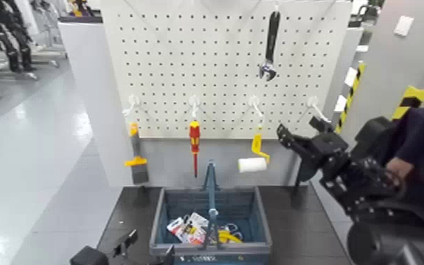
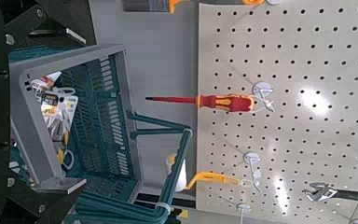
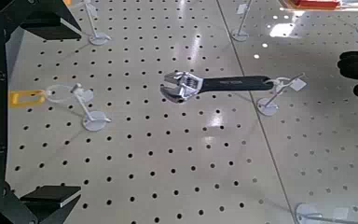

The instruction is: Put the black wrench into the crate.

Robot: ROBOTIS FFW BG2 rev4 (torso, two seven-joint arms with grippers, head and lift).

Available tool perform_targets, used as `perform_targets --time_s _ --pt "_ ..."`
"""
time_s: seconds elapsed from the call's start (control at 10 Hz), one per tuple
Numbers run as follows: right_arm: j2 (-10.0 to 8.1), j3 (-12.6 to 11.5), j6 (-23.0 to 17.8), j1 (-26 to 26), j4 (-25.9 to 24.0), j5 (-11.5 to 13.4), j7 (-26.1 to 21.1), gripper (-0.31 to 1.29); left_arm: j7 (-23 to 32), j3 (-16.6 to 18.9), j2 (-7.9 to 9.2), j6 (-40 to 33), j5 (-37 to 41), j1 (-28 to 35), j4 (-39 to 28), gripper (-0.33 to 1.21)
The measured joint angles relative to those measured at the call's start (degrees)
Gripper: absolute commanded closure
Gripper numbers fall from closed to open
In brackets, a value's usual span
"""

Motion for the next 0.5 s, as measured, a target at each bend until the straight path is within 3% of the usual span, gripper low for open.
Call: perform_targets --time_s 0.5 --pt "-2.13 1.54 1.61 -11.40 5.90 -3.03 4.67 0.13 -0.47 -0.65 0.18 0.68 0.02 -0.89 0.26 0.24"
